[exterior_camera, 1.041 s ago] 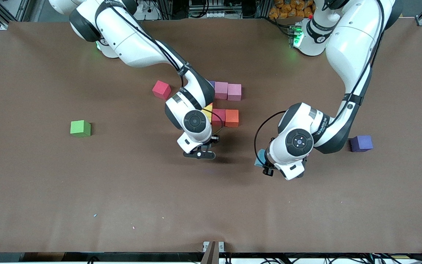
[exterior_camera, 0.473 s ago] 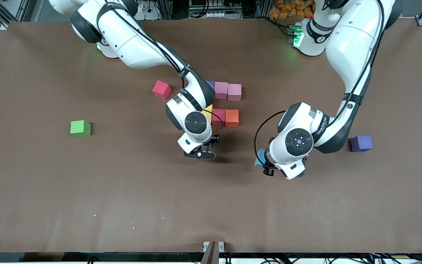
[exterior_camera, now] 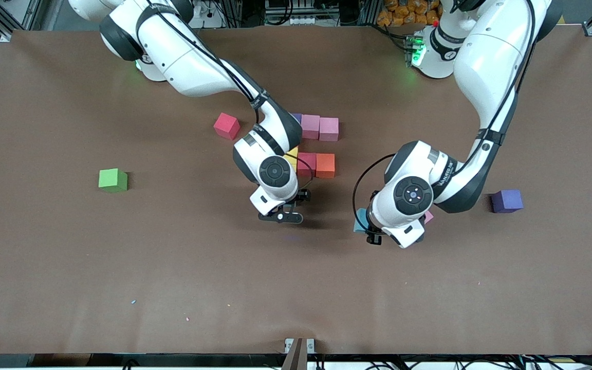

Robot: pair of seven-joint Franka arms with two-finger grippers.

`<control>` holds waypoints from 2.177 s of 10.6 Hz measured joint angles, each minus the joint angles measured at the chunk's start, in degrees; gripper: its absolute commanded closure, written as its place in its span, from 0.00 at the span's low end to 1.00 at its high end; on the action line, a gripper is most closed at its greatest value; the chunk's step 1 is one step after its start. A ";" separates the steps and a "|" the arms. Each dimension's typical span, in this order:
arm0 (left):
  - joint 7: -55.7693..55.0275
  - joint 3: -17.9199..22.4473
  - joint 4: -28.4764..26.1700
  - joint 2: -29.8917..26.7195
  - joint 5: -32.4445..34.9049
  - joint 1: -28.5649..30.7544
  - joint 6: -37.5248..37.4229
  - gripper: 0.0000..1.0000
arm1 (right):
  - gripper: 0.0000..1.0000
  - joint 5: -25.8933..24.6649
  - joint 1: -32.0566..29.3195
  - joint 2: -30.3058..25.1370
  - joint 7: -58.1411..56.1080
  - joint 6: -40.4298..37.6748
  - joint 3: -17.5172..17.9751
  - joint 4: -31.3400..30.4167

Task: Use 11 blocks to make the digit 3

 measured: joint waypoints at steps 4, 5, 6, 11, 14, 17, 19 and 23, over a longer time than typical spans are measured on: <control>-4.10 -0.10 -0.04 -0.31 0.00 -0.82 0.35 1.00 | 0.00 0.02 -0.02 -1.33 0.00 -0.54 0.00 1.26; -5.12 -0.13 -0.20 -0.41 0.00 -1.15 0.84 1.00 | 0.00 0.02 -0.03 -2.13 0.00 -1.88 -0.01 1.42; -6.15 -0.13 -0.69 -0.42 0.11 -1.65 1.62 1.00 | 0.00 0.02 -0.05 -3.03 0.00 -3.63 -0.01 1.51; -10.29 -0.18 -3.09 -0.43 1.22 -3.69 4.16 1.00 | 0.00 -0.03 -1.42 -8.94 -3.05 -11.10 -0.30 1.98; -12.37 -0.24 -3.93 -0.40 1.24 -5.22 5.52 1.00 | 0.00 -1.70 -3.64 -14.48 -6.22 -12.88 -0.46 -1.89; -14.91 -0.24 -5.93 -0.35 1.92 -6.87 7.92 1.00 | 0.00 -3.16 -8.05 -22.50 -14.44 -10.97 -0.60 -11.64; -15.85 -0.21 -6.71 -0.15 1.95 -7.61 8.89 1.00 | 0.00 -5.12 -10.49 -28.83 -16.81 -9.98 -0.65 -18.56; -17.83 0.00 -7.30 0.30 1.97 -8.62 10.93 1.00 | 0.00 -5.82 -17.20 -41.68 -24.38 -10.11 -0.69 -28.90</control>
